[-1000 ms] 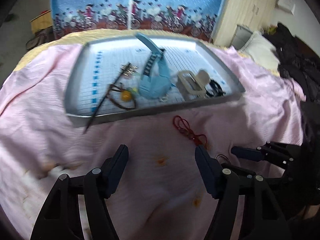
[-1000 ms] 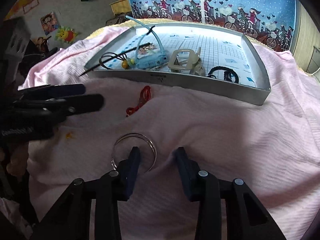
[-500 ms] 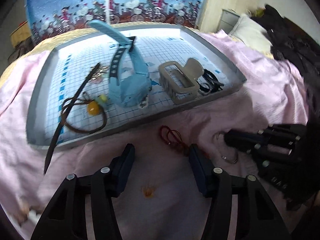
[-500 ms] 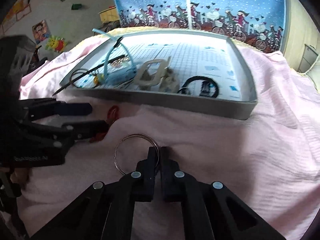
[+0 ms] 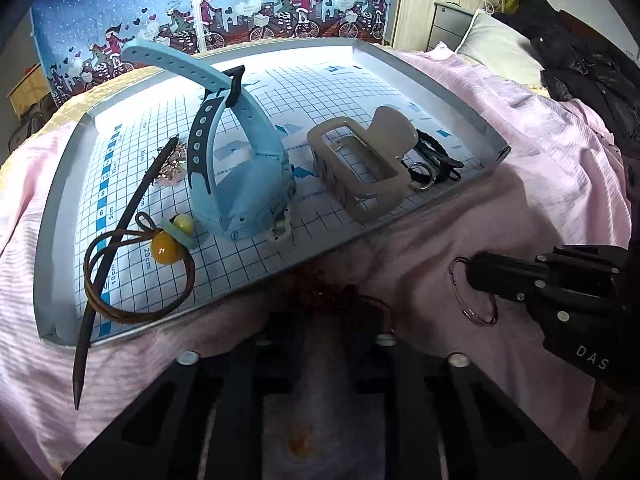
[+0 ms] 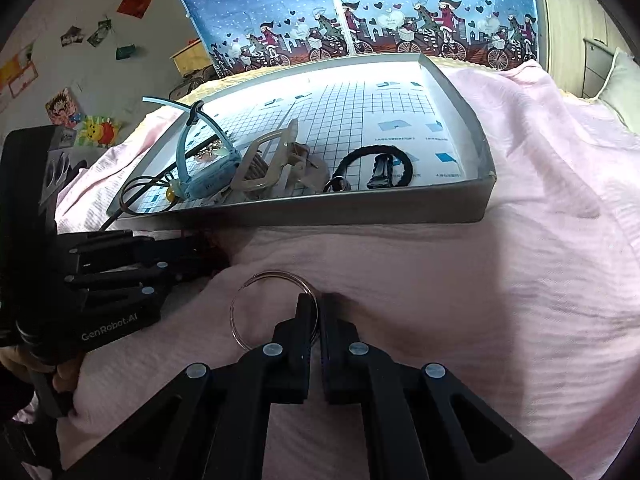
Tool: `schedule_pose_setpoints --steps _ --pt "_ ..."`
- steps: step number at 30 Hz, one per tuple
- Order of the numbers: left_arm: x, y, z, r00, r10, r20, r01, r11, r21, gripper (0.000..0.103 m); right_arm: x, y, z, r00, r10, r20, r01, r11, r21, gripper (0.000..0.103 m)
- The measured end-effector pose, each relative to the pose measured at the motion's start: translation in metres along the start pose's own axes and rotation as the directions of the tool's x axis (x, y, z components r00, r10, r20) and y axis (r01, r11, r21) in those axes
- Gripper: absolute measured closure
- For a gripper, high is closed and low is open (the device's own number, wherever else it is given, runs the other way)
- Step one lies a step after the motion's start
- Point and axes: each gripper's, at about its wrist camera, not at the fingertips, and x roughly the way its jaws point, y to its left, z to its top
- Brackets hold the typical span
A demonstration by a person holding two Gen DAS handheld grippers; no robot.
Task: Organize jewelry
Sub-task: 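Grasp the silver hoop rings with the right gripper while the left gripper grasps the red cord, then carry the hoop rings and red cord into the tray and open both grippers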
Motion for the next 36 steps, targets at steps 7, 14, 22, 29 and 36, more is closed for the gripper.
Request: schedule_pose_setpoints --steps 7,14,22,29,36 --pt "-0.018 -0.004 -0.010 0.997 -0.063 0.038 0.063 0.998 -0.019 0.098 0.002 0.000 -0.005 0.998 0.061 -0.014 -0.060 0.996 0.068 0.099" --pt "-0.038 -0.010 -0.017 0.995 -0.050 0.088 0.053 0.998 -0.033 0.098 -0.008 0.003 -0.004 0.996 0.080 0.046 -0.084 0.992 0.089 0.099" --pt "-0.060 -0.021 -0.010 0.989 -0.030 0.142 0.033 0.999 -0.018 0.098 -0.030 -0.002 0.003 0.983 0.072 0.170 -0.094 0.987 0.127 0.099" --pt "-0.075 -0.024 0.012 0.977 -0.005 0.214 0.016 0.999 -0.049 0.098 -0.047 -0.014 0.007 0.965 0.058 0.255 -0.103 0.980 0.167 0.100" --pt "-0.071 -0.020 0.024 0.976 -0.016 0.216 0.032 0.997 -0.067 0.098 -0.043 -0.019 0.012 0.973 0.073 0.220 -0.113 0.978 0.174 0.100"
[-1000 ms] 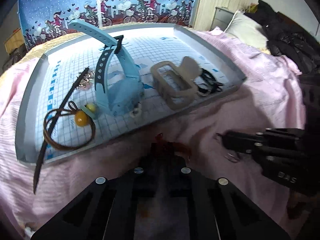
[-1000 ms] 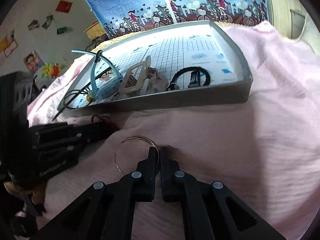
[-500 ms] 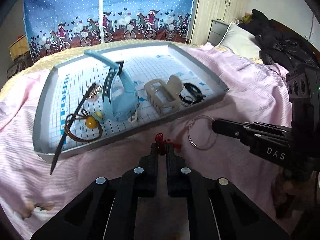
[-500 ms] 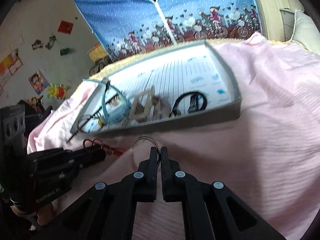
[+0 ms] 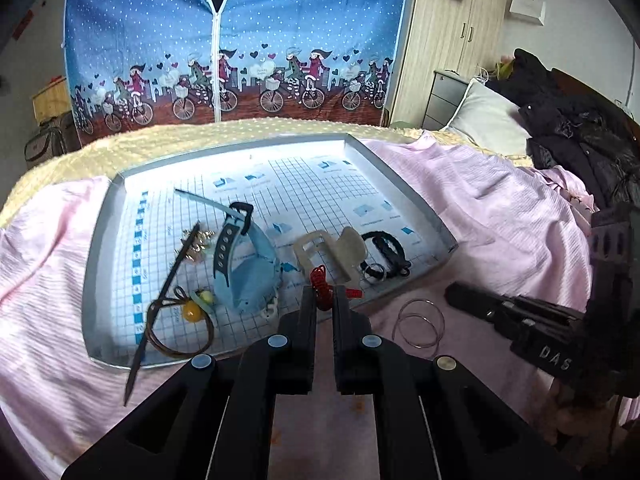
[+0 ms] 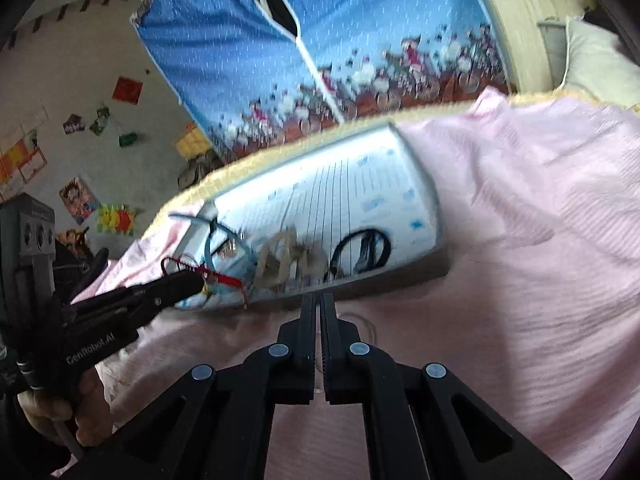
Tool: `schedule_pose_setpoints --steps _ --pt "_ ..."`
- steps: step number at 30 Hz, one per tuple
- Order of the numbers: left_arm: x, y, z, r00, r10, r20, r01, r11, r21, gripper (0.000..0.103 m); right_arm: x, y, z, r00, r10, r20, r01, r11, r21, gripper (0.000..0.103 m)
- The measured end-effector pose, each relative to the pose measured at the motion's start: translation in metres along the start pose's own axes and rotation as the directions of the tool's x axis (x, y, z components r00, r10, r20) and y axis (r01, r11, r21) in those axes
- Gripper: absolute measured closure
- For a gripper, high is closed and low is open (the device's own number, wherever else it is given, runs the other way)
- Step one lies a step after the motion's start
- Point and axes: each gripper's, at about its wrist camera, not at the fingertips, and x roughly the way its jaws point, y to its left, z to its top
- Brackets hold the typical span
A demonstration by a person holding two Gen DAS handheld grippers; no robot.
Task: Organize jewelry
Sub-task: 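Carry the hoop rings and red cord into the tray and open both grippers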
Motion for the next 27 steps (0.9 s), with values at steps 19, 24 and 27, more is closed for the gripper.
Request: schedule_pose_setpoints --steps 19,24,27 --pt "0.018 0.030 -0.064 0.995 -0.029 -0.096 0.017 0.992 -0.122 0.098 0.027 0.000 -0.018 0.984 -0.108 -0.142 0.102 0.993 -0.054 0.037" --pt "0.016 0.035 -0.067 0.995 -0.047 -0.088 0.035 0.990 -0.135 0.098 0.036 0.010 -0.026 0.972 -0.170 -0.162 0.150 0.980 -0.131 0.037" --pt "0.016 0.037 -0.068 0.994 -0.058 -0.088 0.045 0.989 -0.143 0.098 0.037 0.015 -0.029 0.967 -0.199 -0.159 0.173 0.972 -0.159 0.048"
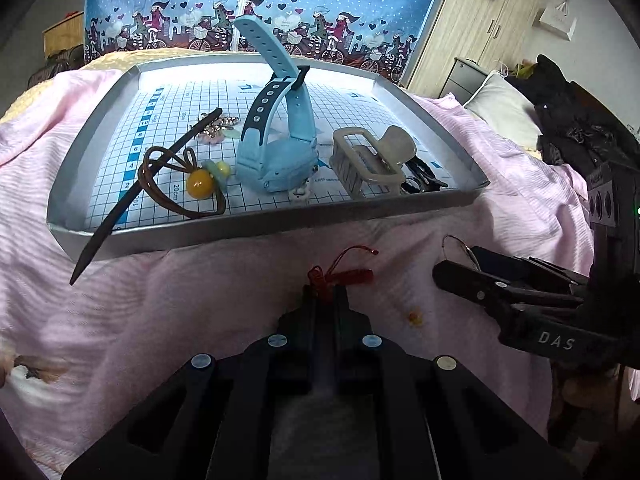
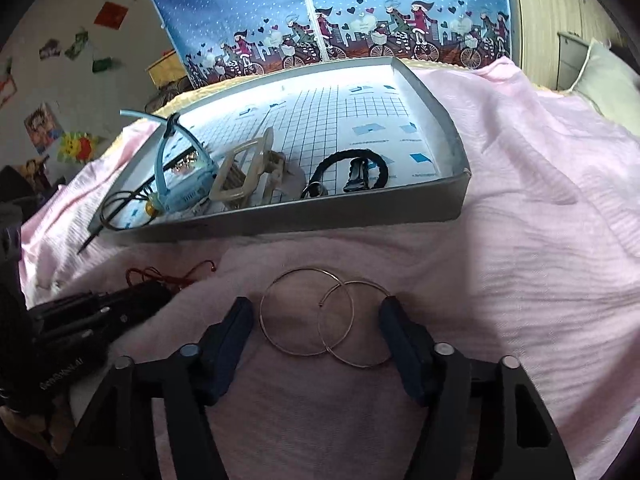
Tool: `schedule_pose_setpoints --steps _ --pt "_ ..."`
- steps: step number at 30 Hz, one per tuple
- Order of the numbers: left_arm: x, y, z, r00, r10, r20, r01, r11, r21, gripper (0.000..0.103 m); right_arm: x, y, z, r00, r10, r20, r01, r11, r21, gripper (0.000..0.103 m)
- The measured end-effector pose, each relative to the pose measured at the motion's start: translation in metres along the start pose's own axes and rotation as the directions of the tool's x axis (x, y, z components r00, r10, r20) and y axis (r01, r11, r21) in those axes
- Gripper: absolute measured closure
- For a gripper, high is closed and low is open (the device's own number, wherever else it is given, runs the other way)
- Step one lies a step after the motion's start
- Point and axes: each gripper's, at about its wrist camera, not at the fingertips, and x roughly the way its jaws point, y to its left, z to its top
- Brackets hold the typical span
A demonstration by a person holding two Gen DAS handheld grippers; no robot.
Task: Organize jewelry
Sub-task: 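Carry the hoop rings and red cord into the tray and open both grippers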
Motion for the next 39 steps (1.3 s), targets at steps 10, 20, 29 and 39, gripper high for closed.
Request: schedule_pose_setpoints --steps 10,20,29,39 --pt "-0.001 0.002 -0.001 1.000 -0.002 0.005 0.002 1.000 -0.001 0.098 -0.010 -0.006 0.001 0.999 0.025 0.030 -0.026 0.999 0.025 0.060" --pt "-0.028 -0.011 0.020 0.998 0.015 0.056 -0.016 1.000 0.012 0.098 -0.038 -0.006 0.014 0.986 0.045 0.161 -0.050 0.998 0.025 0.060" --pt "-0.032 -0.027 0.073 0.994 0.010 0.106 -0.014 0.999 0.038 0.098 -0.050 -0.009 0.039 0.956 0.059 0.286 -0.063 0.998 0.005 0.060" --pt "0.010 -0.021 0.087 0.995 0.078 0.062 -0.081 0.996 0.038 0.098 -0.012 -0.031 0.064 0.947 0.092 0.308 -0.128 0.987 0.098 0.060"
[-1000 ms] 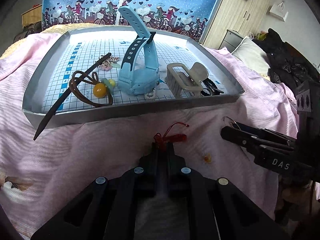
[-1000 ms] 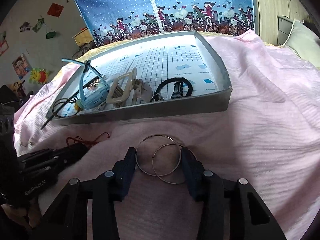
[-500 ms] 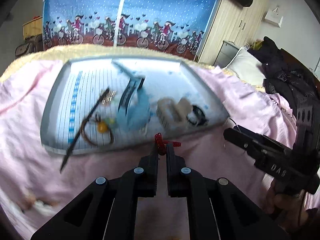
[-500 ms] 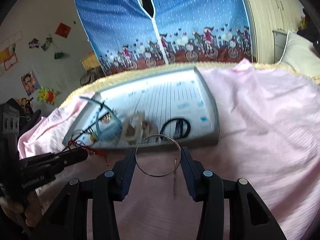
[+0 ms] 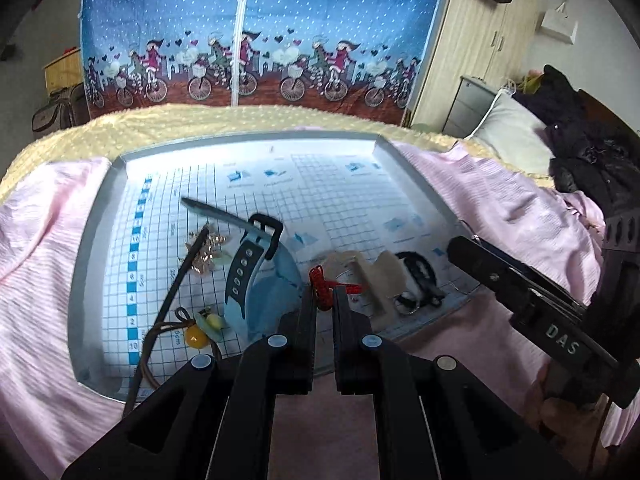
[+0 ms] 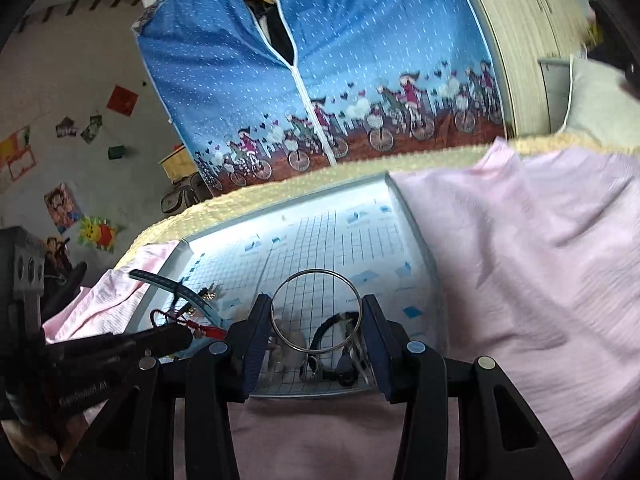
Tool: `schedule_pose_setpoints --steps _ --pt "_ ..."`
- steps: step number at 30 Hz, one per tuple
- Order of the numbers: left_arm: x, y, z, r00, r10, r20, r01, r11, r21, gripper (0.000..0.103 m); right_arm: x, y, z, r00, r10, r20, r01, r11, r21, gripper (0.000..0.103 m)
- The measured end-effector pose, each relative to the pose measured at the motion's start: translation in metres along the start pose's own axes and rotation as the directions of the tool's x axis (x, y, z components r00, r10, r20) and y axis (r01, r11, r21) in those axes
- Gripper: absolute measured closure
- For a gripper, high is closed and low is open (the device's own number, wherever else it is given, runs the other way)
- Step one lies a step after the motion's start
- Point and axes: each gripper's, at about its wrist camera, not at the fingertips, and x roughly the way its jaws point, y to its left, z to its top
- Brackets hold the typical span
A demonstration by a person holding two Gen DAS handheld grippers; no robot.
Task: Organize jewelry
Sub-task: 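Carry the hoop rings and red cord into the tray and open both grippers, then withdraw both tools from the tray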
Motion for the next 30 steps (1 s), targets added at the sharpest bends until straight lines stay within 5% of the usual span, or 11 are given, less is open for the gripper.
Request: schedule_pose_setpoints --steps 4,11,16,20,26,28,30 --pt "0.009 0.005 -0.007 1.000 0.015 -0.021 -0.016 1.000 -0.002 0.098 0.012 -0.001 -0.005 0.999 -0.001 -0.052 0.001 1.000 -0.003 0.060" --pt "0.000 0.022 -0.009 0.997 -0.062 -0.048 0.056 0.993 -0.102 0.096 0.014 -0.005 -0.008 0.996 0.015 -0.092 -0.013 1.000 0.021 0.057" --pt "-0.017 0.023 -0.008 1.000 -0.015 -0.027 0.012 0.995 -0.094 0.054 0.010 -0.006 -0.006 0.996 0.004 -0.087 -0.002 1.000 0.018 0.044" --pt "-0.037 0.027 -0.009 1.000 -0.003 0.023 0.006 0.993 -0.122 0.052 0.004 -0.006 -0.003 0.998 -0.012 -0.068 0.012 1.000 0.012 0.038" --pt "-0.074 0.030 -0.012 0.988 0.062 0.143 -0.040 0.988 -0.152 0.039 -0.020 0.004 0.001 1.000 -0.029 -0.007 0.028 0.999 -0.021 0.010" --pt "-0.088 0.030 -0.015 0.979 0.097 0.179 -0.067 0.984 -0.166 0.022 -0.030 0.008 0.002 1.000 -0.023 0.016 0.023 0.999 -0.029 0.000" --pt "-0.106 0.029 -0.018 0.961 0.127 0.246 -0.087 0.982 -0.167 0.019 -0.046 0.014 0.002 0.998 -0.019 0.055 0.021 0.999 -0.043 0.000"
